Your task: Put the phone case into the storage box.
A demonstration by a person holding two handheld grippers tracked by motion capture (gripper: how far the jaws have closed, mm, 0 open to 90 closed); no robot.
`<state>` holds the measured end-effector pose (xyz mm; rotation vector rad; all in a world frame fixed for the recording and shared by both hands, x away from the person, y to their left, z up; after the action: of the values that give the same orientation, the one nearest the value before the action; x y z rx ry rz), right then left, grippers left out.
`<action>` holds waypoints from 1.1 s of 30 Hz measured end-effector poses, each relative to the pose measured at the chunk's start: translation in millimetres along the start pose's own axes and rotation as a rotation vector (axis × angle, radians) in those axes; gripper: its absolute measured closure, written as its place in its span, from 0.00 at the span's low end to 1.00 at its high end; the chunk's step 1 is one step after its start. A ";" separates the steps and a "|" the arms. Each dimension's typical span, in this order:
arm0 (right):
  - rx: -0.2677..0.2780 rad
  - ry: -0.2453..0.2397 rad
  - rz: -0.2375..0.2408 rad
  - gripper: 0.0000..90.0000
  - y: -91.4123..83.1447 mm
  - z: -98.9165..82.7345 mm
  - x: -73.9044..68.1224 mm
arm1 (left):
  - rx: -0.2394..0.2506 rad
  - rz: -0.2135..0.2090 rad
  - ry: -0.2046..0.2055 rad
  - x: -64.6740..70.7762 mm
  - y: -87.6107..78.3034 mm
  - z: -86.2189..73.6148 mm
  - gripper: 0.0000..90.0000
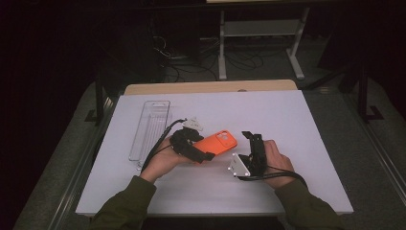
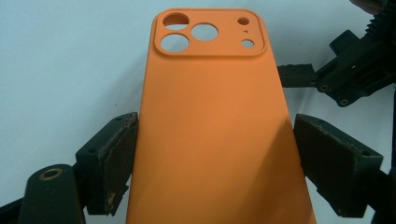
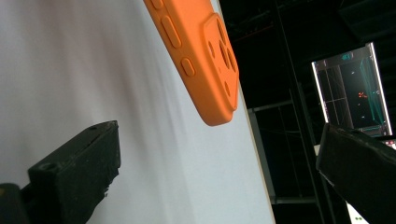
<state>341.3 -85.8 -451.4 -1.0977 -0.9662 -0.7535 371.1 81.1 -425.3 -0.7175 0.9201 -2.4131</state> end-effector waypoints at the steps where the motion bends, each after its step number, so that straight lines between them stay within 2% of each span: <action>1: 0.002 -0.006 -0.001 0.00 -0.1 0.5 0.0 | 0.000 0.000 -0.001 0.0 0.0 0.0 0.18; 3: -0.003 -0.001 -0.004 0.00 -0.4 1.4 -1.1 | 0.001 -0.001 -0.011 0.7 0.3 -0.3 0.18; 14: 0.003 -0.066 -0.033 0.00 -0.9 6.8 -2.6 | 0.002 -0.003 -0.013 1.4 0.9 -0.5 0.18; 16: -0.010 -0.064 -0.010 0.00 -2.1 7.0 -6.2 | 0.000 -0.004 -0.009 1.4 1.0 -0.6 0.18; 18: -0.008 -0.072 -0.014 0.00 -2.2 7.8 -6.4 | -0.001 -0.004 -0.007 1.3 1.0 -0.5 0.18; 24: -0.010 -0.091 -0.038 0.00 -2.5 9.9 -7.2 | -0.003 -0.005 -0.002 1.1 0.6 -0.4 0.18; 29: 0.000 -0.133 -0.065 0.00 -2.3 12.8 -5.8 | -0.008 -0.009 -0.003 1.7 0.6 -0.7 0.18; 30: -0.004 -0.130 -0.072 0.00 -2.8 13.2 -6.1 | -0.022 -0.005 0.015 0.4 -0.4 -1.1 0.18; 32: -0.003 -0.140 -0.078 0.00 -3.1 14.4 -6.4 | -0.021 -0.007 0.014 0.6 -0.4 -1.0 0.18; 33: 0.003 -0.147 -0.079 0.00 -2.6 15.2 -6.8 | -0.007 -0.010 -0.003 2.1 0.6 -0.7 0.18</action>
<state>332.4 -71.8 -454.3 -1.1298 -1.1405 -0.7429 369.2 79.9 -425.5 -0.7303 0.9269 -2.4179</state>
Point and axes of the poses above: each handheld gripper's, and its own axes: y roughly forward along the jaws, z roughly out of its top, x roughly to its right, the point moved 6 cm from there along y, roughly forward along the jaws, and after that the axes turned 13 degrees about -y, right-handed, at the moved point
